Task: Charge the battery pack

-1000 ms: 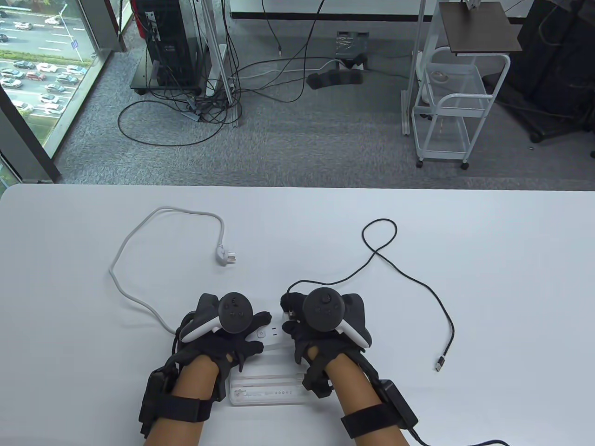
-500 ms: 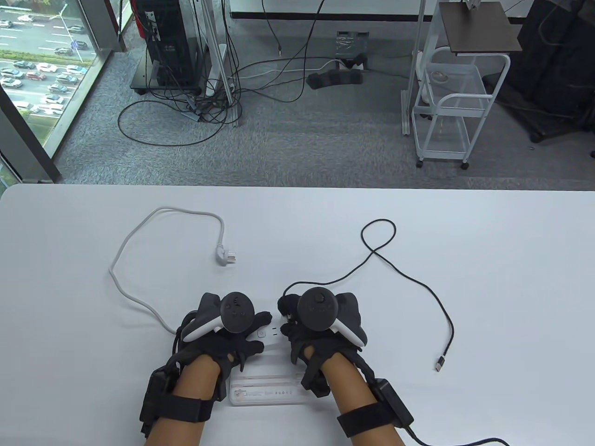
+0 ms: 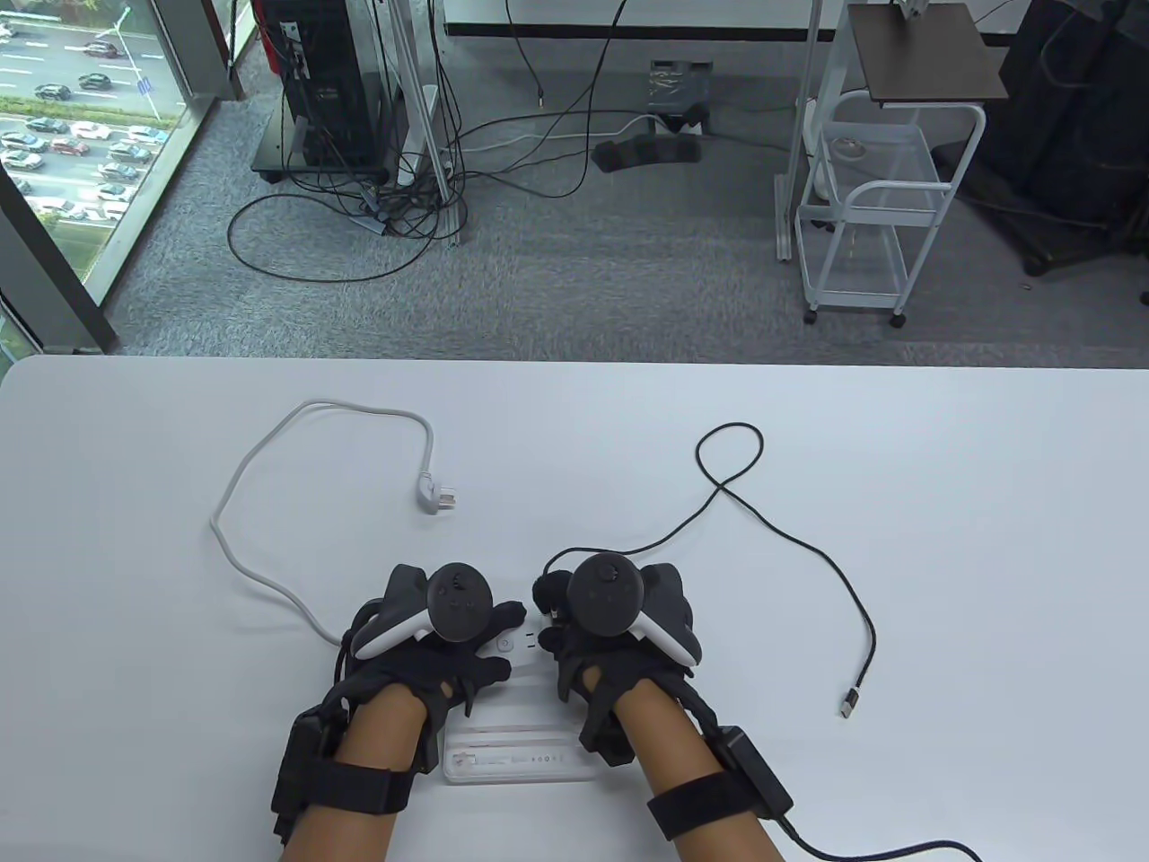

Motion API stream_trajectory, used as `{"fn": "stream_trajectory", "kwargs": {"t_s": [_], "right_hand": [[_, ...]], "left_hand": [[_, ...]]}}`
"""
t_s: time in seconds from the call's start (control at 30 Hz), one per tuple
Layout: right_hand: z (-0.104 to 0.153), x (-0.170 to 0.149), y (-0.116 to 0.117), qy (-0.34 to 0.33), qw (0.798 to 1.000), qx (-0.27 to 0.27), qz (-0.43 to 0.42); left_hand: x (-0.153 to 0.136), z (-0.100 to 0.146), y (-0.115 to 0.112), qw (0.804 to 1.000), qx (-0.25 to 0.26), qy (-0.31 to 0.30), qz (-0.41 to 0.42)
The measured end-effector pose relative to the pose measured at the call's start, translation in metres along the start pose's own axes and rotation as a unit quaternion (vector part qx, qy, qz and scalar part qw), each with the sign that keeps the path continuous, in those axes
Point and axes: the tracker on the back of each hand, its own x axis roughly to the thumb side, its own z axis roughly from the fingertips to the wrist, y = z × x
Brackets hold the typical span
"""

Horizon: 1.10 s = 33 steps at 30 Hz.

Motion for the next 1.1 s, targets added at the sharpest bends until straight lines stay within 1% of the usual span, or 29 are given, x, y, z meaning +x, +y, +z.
{"fn": "stream_trajectory", "kwargs": {"t_s": [0.13,0.23,0.33,0.47,0.63,0.73,0.8,0.83,0.87,1.0,1.1], "right_hand": [[0.001,-0.003,0.001,-0.003,1.0,0.004,-0.024],[0.004,-0.005,0.002,-0.005,0.999,0.011,-0.035],[0.007,-0.003,-0.001,0.008,0.999,0.02,-0.024],[0.013,-0.006,-0.006,0.019,1.0,0.008,-0.017],[0.028,-0.017,-0.018,0.025,0.999,-0.005,-0.029],[0.039,-0.024,-0.028,0.023,0.999,-0.017,-0.029],[0.047,-0.028,-0.034,0.015,0.999,-0.036,-0.027],[0.051,-0.03,-0.037,0.014,0.999,-0.042,-0.025],[0.056,-0.033,-0.04,0.013,0.999,-0.042,-0.023],[0.069,-0.045,-0.048,0.016,0.998,-0.048,-0.021],[0.078,-0.055,-0.053,0.02,0.998,-0.051,-0.022]], "left_hand": [[0.0,0.001,-0.001,1.0,0.009,-0.009,-0.001],[0.003,0.003,-0.001,0.999,0.021,-0.01,-0.023],[0.004,0.007,0.002,0.999,0.029,-0.012,-0.023],[0.006,0.017,0.008,0.999,0.04,-0.015,-0.013],[0.019,0.029,0.014,0.999,0.013,-0.028,-0.006],[0.032,0.037,0.018,0.999,0.002,-0.024,-0.028],[0.038,0.042,0.02,0.999,0.002,-0.014,-0.046],[0.041,0.044,0.02,0.999,-0.008,-0.01,-0.052],[0.045,0.046,0.02,0.998,-0.021,-0.006,-0.053],[0.057,0.046,0.012,0.997,-0.054,-0.024,-0.058],[0.066,0.043,0.006,0.993,-0.067,-0.027,-0.089]]}}
